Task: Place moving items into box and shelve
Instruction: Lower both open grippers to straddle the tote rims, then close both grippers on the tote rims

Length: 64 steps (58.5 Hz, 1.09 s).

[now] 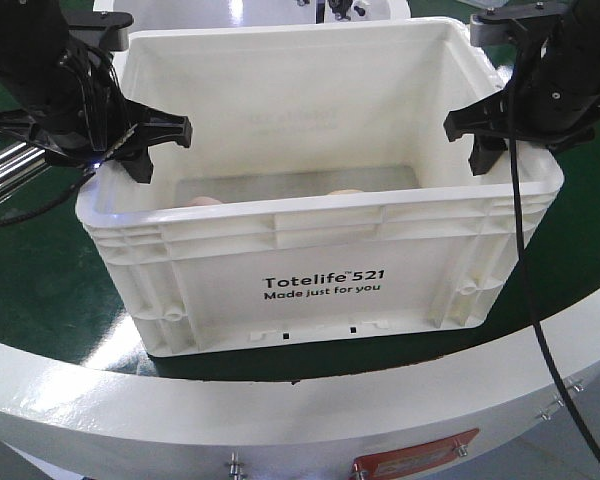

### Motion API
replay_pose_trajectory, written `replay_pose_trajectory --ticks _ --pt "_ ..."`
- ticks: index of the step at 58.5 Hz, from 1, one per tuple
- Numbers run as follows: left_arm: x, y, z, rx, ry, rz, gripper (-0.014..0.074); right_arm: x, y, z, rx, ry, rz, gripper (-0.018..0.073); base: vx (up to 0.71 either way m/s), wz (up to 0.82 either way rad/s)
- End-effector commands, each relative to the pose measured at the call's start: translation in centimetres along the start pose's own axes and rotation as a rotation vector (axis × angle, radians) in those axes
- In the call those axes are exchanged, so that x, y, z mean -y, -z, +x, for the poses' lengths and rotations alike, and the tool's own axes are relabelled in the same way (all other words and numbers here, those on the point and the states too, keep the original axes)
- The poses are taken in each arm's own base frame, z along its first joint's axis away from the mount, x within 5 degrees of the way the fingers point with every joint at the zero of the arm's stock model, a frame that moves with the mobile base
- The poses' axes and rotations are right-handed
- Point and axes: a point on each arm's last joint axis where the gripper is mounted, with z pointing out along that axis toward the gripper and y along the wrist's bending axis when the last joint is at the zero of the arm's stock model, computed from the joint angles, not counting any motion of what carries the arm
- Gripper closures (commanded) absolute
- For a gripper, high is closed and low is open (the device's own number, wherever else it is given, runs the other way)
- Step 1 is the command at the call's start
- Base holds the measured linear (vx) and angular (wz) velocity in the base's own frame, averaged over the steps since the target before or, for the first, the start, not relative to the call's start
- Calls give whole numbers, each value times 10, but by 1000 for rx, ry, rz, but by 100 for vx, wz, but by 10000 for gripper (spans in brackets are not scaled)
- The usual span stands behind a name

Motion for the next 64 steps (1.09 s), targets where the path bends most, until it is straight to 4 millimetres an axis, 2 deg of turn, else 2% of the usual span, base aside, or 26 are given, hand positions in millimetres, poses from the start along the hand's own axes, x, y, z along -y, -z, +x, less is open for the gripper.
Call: replay_pose_trajectory --ticks 1,13,18,64 --pt "-4 20 -4 105 -24 -20 601 10 31 6 63 -10 80 567 0 0" --pt "-10 43 -4 183 -5 -40 601 14 36 7 87 -43 109 565 0 0" --pt "-11 46 -3 190 -4 -37 601 13 36 7 86 -45 103 564 0 0" --pt "-10 46 -4 198 21 -29 601 13 36 7 89 -108 102 561 0 0"
